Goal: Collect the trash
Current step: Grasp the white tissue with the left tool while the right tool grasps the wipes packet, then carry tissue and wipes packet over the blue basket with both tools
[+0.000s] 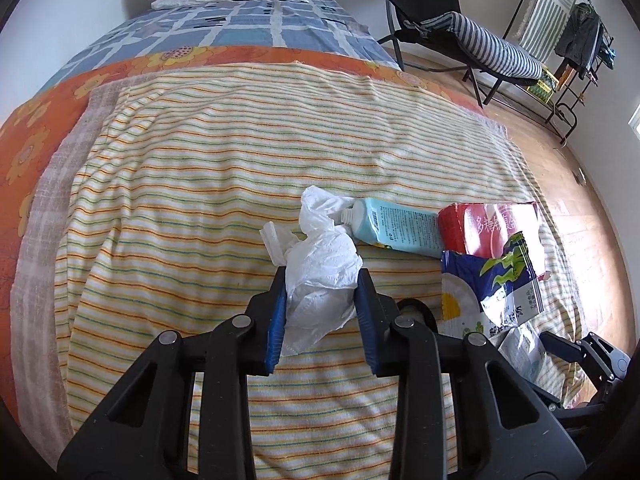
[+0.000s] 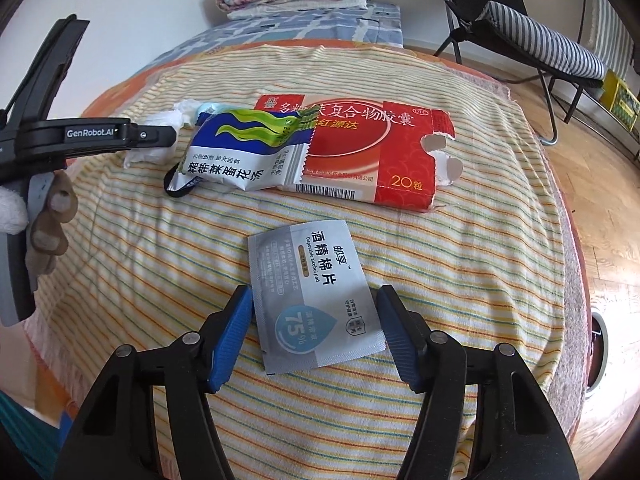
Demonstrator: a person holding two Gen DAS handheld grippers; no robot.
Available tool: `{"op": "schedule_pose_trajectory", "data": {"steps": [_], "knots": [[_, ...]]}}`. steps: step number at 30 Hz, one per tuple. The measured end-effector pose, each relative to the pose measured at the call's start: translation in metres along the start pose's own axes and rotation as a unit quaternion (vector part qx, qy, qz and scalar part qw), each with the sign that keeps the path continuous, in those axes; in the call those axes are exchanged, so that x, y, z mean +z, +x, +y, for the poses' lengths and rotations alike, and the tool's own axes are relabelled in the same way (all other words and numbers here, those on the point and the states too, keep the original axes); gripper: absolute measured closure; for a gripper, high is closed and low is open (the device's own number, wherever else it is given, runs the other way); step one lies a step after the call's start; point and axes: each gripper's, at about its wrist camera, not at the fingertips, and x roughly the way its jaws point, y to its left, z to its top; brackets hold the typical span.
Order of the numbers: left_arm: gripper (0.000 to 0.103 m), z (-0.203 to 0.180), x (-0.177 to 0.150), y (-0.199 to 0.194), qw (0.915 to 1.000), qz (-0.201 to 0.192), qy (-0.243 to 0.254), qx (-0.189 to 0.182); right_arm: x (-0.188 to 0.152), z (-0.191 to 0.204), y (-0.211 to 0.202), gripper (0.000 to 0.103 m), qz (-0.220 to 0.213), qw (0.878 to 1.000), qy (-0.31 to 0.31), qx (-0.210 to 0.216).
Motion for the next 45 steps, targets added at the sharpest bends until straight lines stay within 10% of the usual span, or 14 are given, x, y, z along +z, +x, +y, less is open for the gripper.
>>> {"op": "schedule_pose_trajectory", "data": {"steps": [23, 45], "knots": [[0.071, 0.015, -0.046, -0.104, 0.9993, -0.033, 0.013, -0.016, -0.022, 0.032, -0.069, 0.04, -0.041, 0.999, -0.01, 0.006], [0.071, -0.006, -0.182, -0.207, 0.997, -0.034, 0.046, -0.051, -0.094, 0.094, -0.152, 0.04, -0.068, 0.996, -0.033, 0.05]]}}
